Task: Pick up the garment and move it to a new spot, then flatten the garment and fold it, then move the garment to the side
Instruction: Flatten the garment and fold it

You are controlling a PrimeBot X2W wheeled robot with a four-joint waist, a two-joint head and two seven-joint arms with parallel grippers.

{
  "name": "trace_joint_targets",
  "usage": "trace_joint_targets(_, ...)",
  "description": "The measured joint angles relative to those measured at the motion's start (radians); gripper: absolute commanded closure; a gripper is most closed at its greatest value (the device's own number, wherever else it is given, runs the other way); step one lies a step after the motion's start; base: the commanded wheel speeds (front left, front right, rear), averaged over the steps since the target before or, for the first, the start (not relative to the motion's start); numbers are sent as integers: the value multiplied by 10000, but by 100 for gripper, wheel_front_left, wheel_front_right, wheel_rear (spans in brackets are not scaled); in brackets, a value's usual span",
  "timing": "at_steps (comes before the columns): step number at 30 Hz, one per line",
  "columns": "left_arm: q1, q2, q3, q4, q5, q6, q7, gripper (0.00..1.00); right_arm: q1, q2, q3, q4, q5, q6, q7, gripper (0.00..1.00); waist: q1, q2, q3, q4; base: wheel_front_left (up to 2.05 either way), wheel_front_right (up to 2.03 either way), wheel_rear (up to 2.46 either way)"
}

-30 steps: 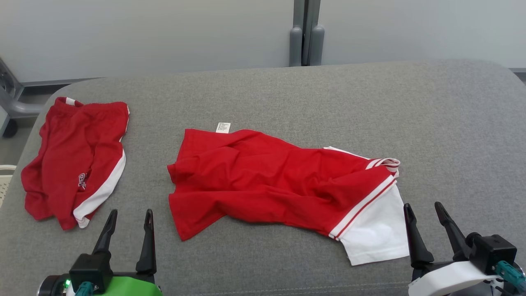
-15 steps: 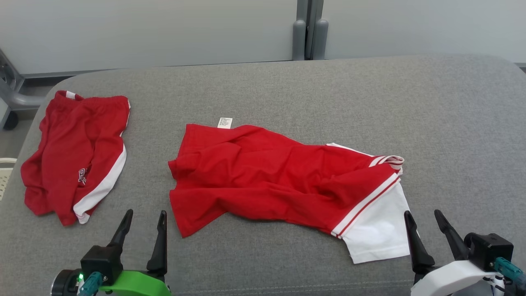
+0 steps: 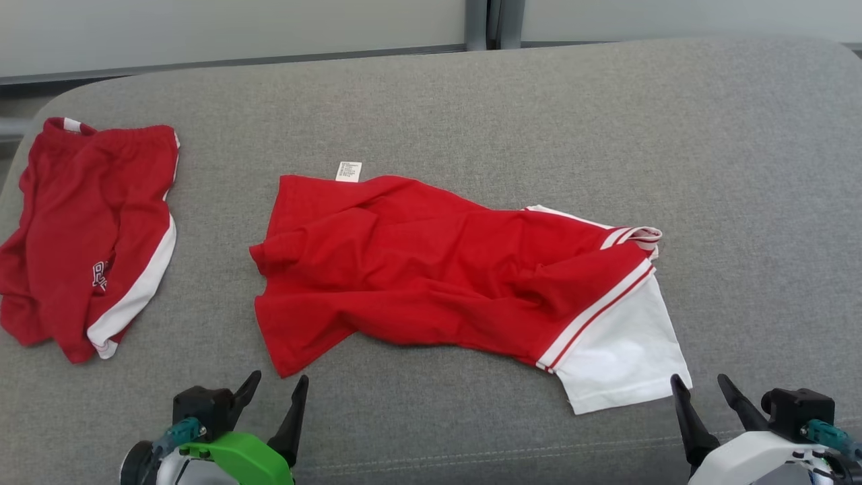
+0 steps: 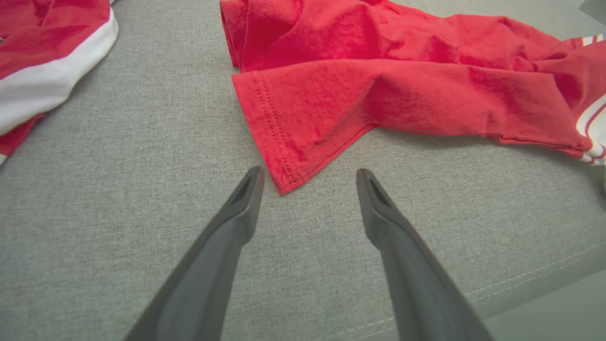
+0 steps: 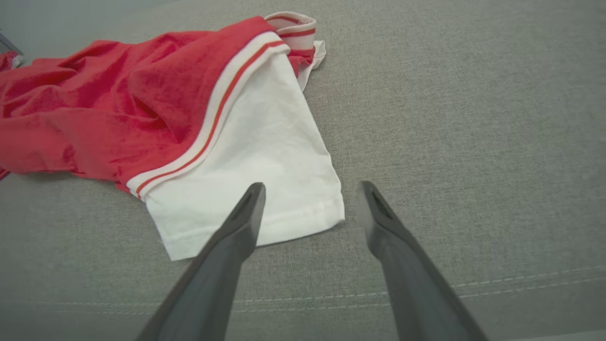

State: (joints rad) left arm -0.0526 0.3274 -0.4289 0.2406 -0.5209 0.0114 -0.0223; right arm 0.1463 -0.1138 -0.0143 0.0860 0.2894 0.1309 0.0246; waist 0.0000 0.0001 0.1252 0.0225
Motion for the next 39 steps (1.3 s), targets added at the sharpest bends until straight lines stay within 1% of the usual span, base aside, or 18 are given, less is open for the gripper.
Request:
trace_joint_targets(5,-455,-67,25,577,-326,-282,125,0,-336,-148,-6,395,81,0,96,0,0,0,380,-140,0,0,0)
trace_joint_targets(8,-799,-54,36,872,-313,-378,71,0,-645,-186,13,614,86,0,171,0,0,0,607,-196,0,0,0)
trace_joint_targets(11,-1087,-71,73,1177,-332,-401,38,0,-939,-213,94,853,88,0,182,0,0,0,832,-230,0,0,0)
trace_joint_targets(18,-1398,-123,38,1645,-531,-556,416,0,-1339,-245,385,1413,157,0,343,0,0,0,1232,-250,0,0,0)
trace_joint_targets(19,-1439,-127,33,1664,-579,-562,433,11,-1376,-253,430,1498,159,0,374,0,0,0,1270,-247,0,0,0)
trace_joint_targets(20,-1469,-128,29,1678,-583,-568,431,44,-1419,-255,439,1570,186,0,443,0,0,0,1300,-239,0,0,0)
trace_joint_targets(21,-1490,-130,12,1697,-589,-608,437,60,-1474,-268,485,1611,213,0,451,0,0,0,1322,-229,0,0,0)
trace_joint_targets(22,-1511,-127,17,1708,-606,-633,439,80,-1519,-267,514,1622,263,-2,420,0,0,-1,1333,-215,0,0,0)
trace_joint_targets(23,-1530,-127,10,1718,-608,-637,435,100,-1556,-267,543,1655,274,-2,384,44,0,0,1335,-209,0,0,0)
trace_joint_targets(24,-1539,-125,-19,1724,-621,-648,491,100,-1577,-276,589,1670,307,-2,341,60,0,0,1326,-211,0,0,0)
trace_joint_targets(25,-1540,-128,-54,1720,-648,-656,525,100,-1595,-284,619,1697,351,-2,303,82,0,0,1314,-216,0,0,0)
trace_joint_targets(26,-1540,-127,-56,1707,-648,-656,510,100,-1626,-291,640,1733,355,-2,288,100,0,0,1301,-221,0,0,0)
trace_joint_targets(30,-1528,-77,-54,1553,-650,-633,477,100,-1706,-274,633,1685,525,0,48,100,0,0,1208,-232,0,0,0)
trace_joint_targets(32,-1482,-25,21,1367,-656,-535,416,100,-1666,-280,541,1542,571,0,-100,100,0,0,1143,-238,0,0,0)
trace_joint_targets(35,-1371,134,153,897,-675,-330,307,100,-1512,-257,399,1110,683,0,-376,100,0,0,1056,-252,0,0,0)
trace_joint_targets(39,-1199,384,443,-61,-679,-21,224,100,-1454,-105,207,148,1035,0,-903,100,0,0,923,-272,0,0,0)
